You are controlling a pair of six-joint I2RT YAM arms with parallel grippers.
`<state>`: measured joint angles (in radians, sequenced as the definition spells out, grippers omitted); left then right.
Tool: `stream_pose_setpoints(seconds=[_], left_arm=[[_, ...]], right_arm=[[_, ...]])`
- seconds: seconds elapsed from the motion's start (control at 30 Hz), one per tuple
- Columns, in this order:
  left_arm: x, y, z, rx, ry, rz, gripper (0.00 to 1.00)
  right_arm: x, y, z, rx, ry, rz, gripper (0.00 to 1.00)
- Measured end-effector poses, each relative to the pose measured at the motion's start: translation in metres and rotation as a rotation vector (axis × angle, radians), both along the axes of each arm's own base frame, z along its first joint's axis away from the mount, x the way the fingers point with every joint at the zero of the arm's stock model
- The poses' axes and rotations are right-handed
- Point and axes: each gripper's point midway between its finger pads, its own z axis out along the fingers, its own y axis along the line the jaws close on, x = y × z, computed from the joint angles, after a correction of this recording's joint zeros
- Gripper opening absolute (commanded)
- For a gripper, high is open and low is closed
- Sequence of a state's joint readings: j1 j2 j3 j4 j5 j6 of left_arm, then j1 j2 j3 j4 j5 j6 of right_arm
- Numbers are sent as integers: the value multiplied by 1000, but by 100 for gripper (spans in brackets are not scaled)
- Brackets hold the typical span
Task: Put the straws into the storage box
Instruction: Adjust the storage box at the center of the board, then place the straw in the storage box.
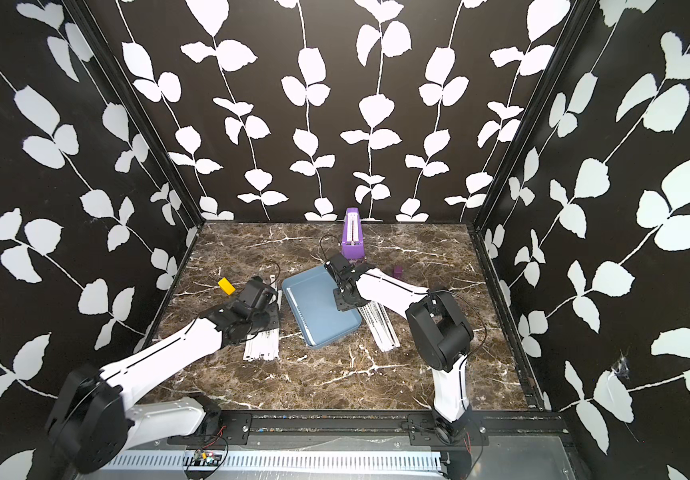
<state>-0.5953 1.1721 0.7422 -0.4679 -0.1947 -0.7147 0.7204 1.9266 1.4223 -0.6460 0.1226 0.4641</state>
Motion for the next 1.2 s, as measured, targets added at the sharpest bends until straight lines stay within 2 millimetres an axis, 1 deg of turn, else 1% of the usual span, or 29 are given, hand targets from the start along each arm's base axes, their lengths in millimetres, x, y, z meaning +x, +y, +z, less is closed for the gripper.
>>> stream_pose_setpoints(seconds=[0.1,0.27,0.37,0.47,0.53,0.63,0.7,0.8,0.87,0.97,1.2], left_arm=[[0,-1,12,-36,-23,14,0],[6,-16,15,-86,-16,4,0],[13,-32,11,-103,-3,-16,0],[22,-45,3,-106,10,-29,0],[27,-51,-3,-100,21,-33,0],[35,-57,-14,-82,42,-31,0],[41,-61,-23,-65,57,-32,0],[48,-65,-39,-32,89,-40,0],[49,-65,-52,-6,115,-39,0],[47,-63,-67,15,144,-31,0],[50,-65,-75,-2,144,-5,0]], right_arm=[[-10,1,-3,-5,3,-12,32],[-37,9,-2,16,7,-41,31],[-56,13,-2,33,21,-58,40],[-64,19,3,54,22,-69,47],[-64,19,10,67,13,-74,49],[-61,13,23,82,-9,-94,49],[-55,7,34,101,-30,-118,49],[-46,0,44,121,-56,-145,49],[-42,-5,45,119,-64,-159,49],[-40,-6,45,117,-68,-161,49],[-39,-4,46,120,-73,-155,49]])
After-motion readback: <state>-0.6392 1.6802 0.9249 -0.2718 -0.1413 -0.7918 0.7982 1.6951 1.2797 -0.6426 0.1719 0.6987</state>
